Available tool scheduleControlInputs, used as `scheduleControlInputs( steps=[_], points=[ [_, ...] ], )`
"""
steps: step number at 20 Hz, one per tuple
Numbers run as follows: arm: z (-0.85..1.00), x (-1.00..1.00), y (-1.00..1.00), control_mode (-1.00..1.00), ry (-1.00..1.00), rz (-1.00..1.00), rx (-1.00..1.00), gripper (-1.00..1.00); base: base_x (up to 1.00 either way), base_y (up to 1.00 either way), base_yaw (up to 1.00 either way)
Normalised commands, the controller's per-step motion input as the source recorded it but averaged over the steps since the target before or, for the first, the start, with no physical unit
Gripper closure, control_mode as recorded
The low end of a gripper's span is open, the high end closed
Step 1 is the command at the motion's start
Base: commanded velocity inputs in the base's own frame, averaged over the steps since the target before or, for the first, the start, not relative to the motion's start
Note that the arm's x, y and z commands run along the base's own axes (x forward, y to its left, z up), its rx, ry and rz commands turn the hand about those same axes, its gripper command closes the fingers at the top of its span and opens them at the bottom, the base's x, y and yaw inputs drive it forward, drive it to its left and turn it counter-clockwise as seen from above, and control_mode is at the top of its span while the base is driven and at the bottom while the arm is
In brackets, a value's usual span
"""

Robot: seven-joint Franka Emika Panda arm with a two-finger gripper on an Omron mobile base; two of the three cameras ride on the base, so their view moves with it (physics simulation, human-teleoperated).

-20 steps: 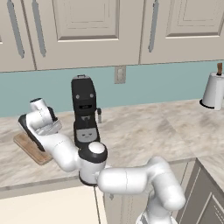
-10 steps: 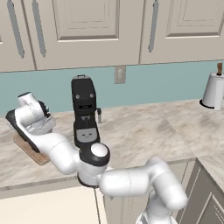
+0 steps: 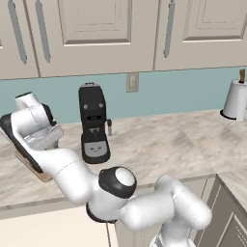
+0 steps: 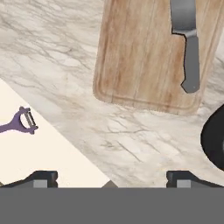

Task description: Open the drawer on the left and place the cutting tools on the cutting board.

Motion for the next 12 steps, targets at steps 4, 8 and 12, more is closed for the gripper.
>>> scheduleControlInputs(
  steps=[4, 8, 12],
  points=[
    [0.35, -1.00, -0.50, -1.00, 0.00, -0.11, 0.15, -1.00, 0.00, 0.00, 0.00],
    [0.06, -1.00, -0.34, -1.00, 0.00, -0.15, 0.16, -1.00, 0.00, 0.00, 0.00],
    [0.00, -1.00, -0.13, -1.00, 0.00, -0.16, 0.17, -1.00, 0.00, 0.00, 0.00]
  ],
)
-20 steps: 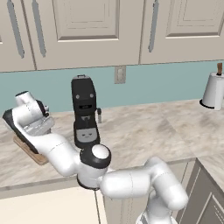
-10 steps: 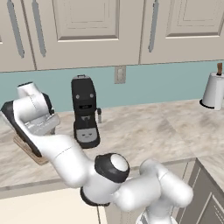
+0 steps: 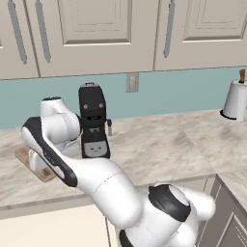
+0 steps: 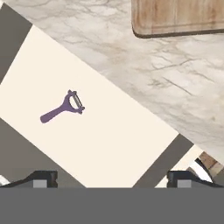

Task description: Open the drawer on the left and place the cutting tools on the cutting board.

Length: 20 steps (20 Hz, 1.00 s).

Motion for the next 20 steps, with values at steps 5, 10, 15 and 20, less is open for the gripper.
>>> scheduleControlInputs(
  steps=[5, 10, 15, 20],
  points=[
    [0.00, -1.00, -0.01, -1.00, -0.02, -0.15, 0.15, -1.00, 0.00, 0.00, 0.00],
    [0.00, -1.00, 0.00, -1.00, -0.01, -0.14, 0.03, -1.00, 0.00, 0.00, 0.00],
    [0.00, -0.79, 0.00, -1.00, 0.05, -0.19, 0.00, -1.00, 0.00, 0.00, 0.00],
    [-0.05, -0.15, 0.00, -1.00, 0.12, -0.25, -0.06, -1.00, 0.00, 0.00, 0.00]
  ],
)
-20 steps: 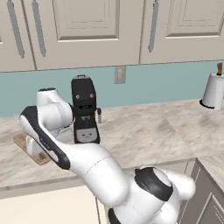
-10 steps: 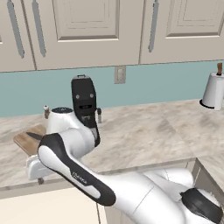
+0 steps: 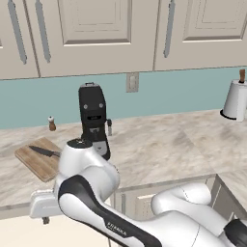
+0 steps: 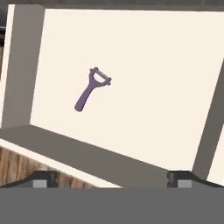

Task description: Open the drawer on the left and place the cutting tools on the cutting board.

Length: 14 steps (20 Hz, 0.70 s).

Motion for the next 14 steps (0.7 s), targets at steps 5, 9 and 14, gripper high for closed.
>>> scheduleControlInputs(
  steps=[5, 9, 14],
  points=[
    [-0.24, 0.00, -0.01, -1.00, 0.07, -0.25, -0.11, -1.00, 0.00, 0.00, 0.00],
    [-0.22, -0.02, 0.00, -1.00, 0.05, -0.24, -0.11, -1.00, 0.00, 0.00, 0.00],
    [-0.25, -0.04, 0.00, -1.00, 0.06, -0.22, -0.10, -1.00, 0.00, 0.00, 0.00]
  ],
)
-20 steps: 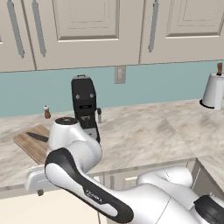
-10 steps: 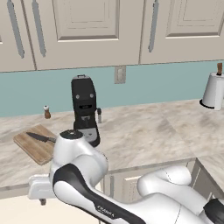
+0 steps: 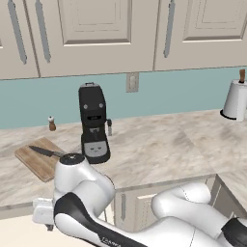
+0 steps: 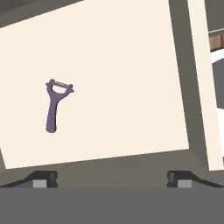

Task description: Open the drawer on the left and place the cutting tools on the cutting board.

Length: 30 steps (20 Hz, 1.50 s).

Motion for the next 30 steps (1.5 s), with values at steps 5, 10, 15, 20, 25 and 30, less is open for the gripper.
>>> scheduleControlInputs(
  steps=[5, 10, 15, 20, 25, 30],
  points=[
    [-0.34, 0.00, 0.00, -1.00, 0.07, -0.15, -0.03, -1.00, 0.00, 0.00, 0.00],
    [-0.40, 0.03, 0.09, -1.00, 0.10, -0.08, 0.00, -1.00, 0.00, 0.00, 0.00],
    [-0.39, 0.04, 0.36, -1.00, 0.09, -0.01, -0.02, -1.00, 0.00, 0.00, 0.00],
    [-0.33, 0.05, 0.44, -1.00, 0.06, 0.00, -0.08, -1.00, 0.00, 0.00, 0.00],
    [-0.25, 0.07, 0.40, -1.00, 0.02, 0.00, -0.11, -1.00, 0.00, 0.00, 0.00],
    [-0.21, 0.07, 0.31, -1.00, 0.01, 0.00, -0.12, -1.00, 0.00, 0.00, 0.00]
  ],
)
